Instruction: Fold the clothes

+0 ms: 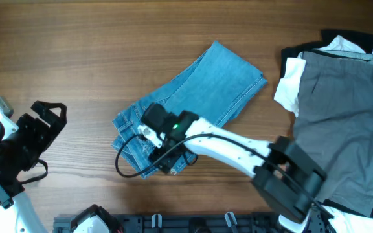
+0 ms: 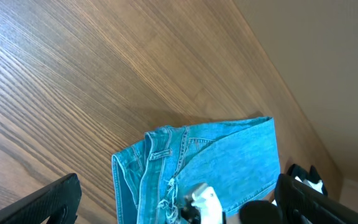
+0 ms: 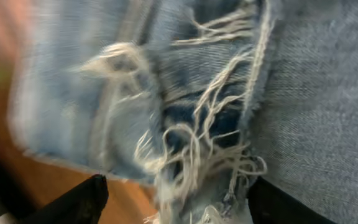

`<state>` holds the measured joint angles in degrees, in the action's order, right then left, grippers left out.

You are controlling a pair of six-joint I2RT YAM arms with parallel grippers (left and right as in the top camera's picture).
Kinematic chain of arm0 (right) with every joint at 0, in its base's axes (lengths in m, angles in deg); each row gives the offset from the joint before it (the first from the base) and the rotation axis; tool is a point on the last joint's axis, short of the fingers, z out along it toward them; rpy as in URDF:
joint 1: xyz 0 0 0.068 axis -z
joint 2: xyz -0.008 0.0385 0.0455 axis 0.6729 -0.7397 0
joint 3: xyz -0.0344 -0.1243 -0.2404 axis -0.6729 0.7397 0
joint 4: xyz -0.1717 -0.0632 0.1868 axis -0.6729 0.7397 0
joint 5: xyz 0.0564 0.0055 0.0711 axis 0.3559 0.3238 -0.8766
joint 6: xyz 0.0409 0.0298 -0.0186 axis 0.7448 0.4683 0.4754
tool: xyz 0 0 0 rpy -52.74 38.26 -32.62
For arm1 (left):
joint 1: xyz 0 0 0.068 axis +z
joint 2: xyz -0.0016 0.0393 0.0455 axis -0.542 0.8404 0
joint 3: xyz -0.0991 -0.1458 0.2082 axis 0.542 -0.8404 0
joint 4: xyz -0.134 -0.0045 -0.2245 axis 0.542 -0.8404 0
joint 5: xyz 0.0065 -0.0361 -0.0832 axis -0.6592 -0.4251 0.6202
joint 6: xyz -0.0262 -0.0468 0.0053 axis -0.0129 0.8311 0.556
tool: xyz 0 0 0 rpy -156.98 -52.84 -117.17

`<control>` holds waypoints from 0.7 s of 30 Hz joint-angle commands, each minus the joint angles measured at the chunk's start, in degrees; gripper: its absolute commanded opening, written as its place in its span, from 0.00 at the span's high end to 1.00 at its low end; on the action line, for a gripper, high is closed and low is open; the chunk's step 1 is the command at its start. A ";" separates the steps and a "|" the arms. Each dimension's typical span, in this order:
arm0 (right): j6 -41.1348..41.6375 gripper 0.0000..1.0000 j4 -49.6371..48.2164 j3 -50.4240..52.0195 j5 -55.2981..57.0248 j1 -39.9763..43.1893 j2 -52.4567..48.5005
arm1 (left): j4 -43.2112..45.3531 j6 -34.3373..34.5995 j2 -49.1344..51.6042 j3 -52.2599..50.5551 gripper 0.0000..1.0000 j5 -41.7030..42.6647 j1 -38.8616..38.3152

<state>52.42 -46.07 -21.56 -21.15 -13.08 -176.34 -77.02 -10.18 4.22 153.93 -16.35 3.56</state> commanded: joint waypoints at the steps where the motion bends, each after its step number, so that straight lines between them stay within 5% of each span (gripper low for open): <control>1: 9.46 0.29 -0.96 -0.22 8.87 0.90 -0.37 | 0.04 -1.16 -0.04 0.66 0.00 -0.09 -0.28; 3: 11.17 0.34 -1.77 -0.22 9.53 1.75 -0.39 | 0.02 -1.16 -0.04 0.66 0.00 -0.09 -0.28; 5: 11.28 0.49 -2.91 -0.22 9.46 2.54 -0.39 | 0.02 -1.16 -0.04 0.66 0.00 -0.09 -0.28; 10: 6.69 0.45 -3.82 -0.24 9.29 4.02 -0.37 | 0.02 -1.16 -0.04 0.66 0.00 -0.09 -0.28; 11: 6.71 0.50 -3.98 -0.22 9.29 4.33 -0.37 | 0.04 -1.16 -0.04 0.66 0.00 -0.09 -0.28; 15: 6.56 0.95 -3.91 -0.31 8.57 4.79 -0.15 | 0.02 -1.16 -0.04 0.66 0.00 -0.09 -0.28; 21: 5.38 0.96 -3.67 -1.79 13.86 5.81 5.11 | 0.02 -1.16 -0.04 0.66 0.00 -0.09 -0.28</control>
<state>58.63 -49.68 -21.52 -13.87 -8.98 -175.93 -77.00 -10.18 4.22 153.93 -16.35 3.56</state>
